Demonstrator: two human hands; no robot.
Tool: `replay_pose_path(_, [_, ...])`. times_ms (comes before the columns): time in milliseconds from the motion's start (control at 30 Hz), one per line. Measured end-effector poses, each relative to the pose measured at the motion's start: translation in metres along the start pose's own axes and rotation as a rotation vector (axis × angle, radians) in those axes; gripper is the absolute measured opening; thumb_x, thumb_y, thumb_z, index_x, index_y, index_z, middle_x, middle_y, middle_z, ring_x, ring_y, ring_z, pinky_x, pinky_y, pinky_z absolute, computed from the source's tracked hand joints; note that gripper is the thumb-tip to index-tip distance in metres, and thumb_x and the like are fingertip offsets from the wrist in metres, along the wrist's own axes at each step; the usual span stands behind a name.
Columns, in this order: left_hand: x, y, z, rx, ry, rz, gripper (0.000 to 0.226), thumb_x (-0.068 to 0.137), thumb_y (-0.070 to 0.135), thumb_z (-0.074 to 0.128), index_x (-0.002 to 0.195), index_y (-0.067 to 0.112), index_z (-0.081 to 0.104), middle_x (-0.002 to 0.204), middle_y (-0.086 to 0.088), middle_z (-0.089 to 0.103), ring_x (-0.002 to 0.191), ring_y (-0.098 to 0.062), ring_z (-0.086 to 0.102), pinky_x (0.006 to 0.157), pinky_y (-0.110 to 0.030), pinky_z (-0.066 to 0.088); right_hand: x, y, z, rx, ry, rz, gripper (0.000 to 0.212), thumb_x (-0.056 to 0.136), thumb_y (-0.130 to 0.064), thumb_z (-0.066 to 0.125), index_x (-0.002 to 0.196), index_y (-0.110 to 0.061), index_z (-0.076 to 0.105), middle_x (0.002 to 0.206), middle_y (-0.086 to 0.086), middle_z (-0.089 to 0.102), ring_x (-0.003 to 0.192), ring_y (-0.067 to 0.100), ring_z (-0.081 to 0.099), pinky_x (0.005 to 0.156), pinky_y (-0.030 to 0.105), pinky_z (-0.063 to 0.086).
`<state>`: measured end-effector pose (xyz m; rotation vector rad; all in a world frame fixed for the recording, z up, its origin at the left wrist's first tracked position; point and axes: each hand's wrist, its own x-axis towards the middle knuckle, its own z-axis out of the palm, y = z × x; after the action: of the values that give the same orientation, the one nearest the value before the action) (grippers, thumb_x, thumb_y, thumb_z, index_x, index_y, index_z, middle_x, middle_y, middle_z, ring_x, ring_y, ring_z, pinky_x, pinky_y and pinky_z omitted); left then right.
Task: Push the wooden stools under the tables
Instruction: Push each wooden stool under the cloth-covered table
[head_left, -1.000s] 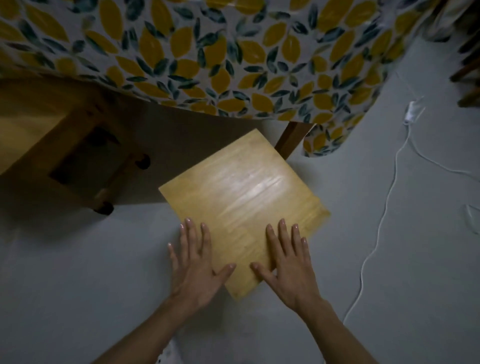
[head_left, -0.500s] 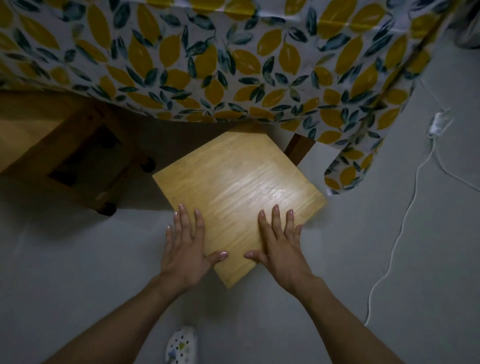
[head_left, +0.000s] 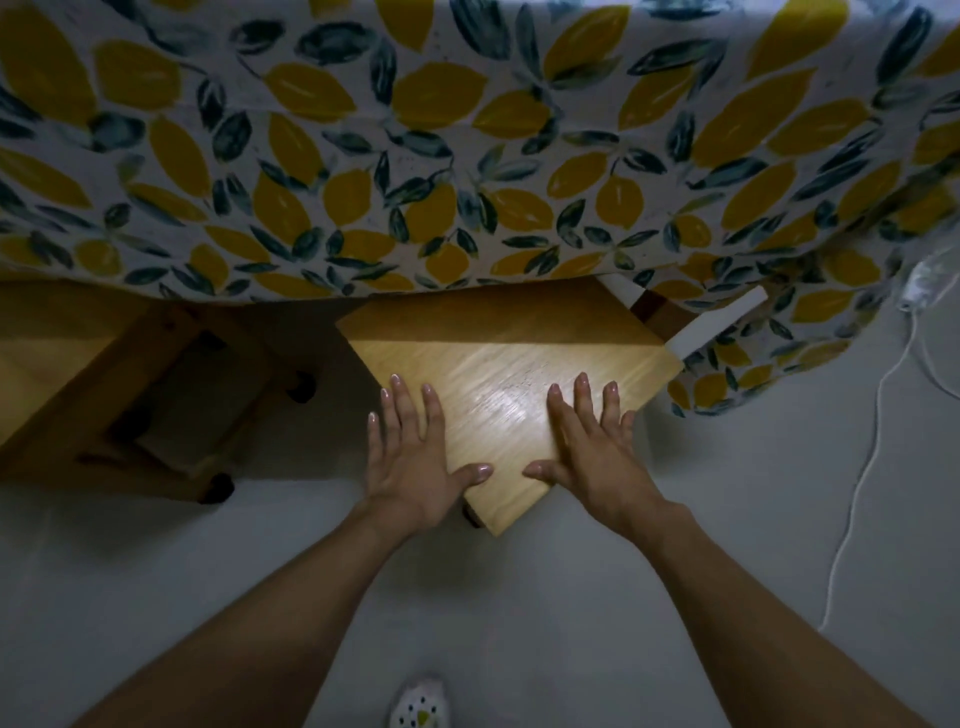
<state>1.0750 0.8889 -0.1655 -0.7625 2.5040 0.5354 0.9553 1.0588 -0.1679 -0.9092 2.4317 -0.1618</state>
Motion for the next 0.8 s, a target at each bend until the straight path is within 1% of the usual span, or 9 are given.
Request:
replay_pose_path(267, [0.037,0.006,-0.015,-0.008,0.054,0.013,0.11,0.076,0.079,0.034,0.142,0.015,-0.028,0.146,-0.018,-0.04,0.135,-0.031,-0.035,0.113,-0.045,-0.016,0.038,0.006,-0.022,-0.021,0.001,0.027,0.094,0.082,-0.063,0.049,0.151,-0.025,-0.003,0.159,0.011,-0.018,0.141,0.04,-0.023,0.114,0.056,-0.007])
replay_pose_path(400, [0.038,0.005,-0.014,-0.019,0.059,0.025,0.11,0.076,0.079,0.032,0.141,0.016,-0.03,0.144,-0.016,-0.043,0.134,-0.03,-0.037,0.114,-0.045,-0.016,0.039,0.006,-0.024,-0.042,-0.005,0.033,0.095,0.082,-0.063,0.049,0.152,-0.024,-0.004,0.158,0.011,-0.02,0.141,0.04,-0.023,0.115,0.056,-0.006])
replay_pose_path(800, [0.036,0.008,-0.018,0.007,0.038,-0.002,0.111,0.076,0.078,0.036,0.142,0.015,-0.028,0.145,-0.017,-0.041,0.135,-0.031,-0.036,0.113,-0.045,-0.015,0.037,0.009,-0.022,-0.078,-0.008,0.001,0.095,0.083,-0.066,0.042,0.151,-0.023,-0.007,0.158,0.013,-0.02,0.14,0.041,-0.024,0.116,0.058,-0.003])
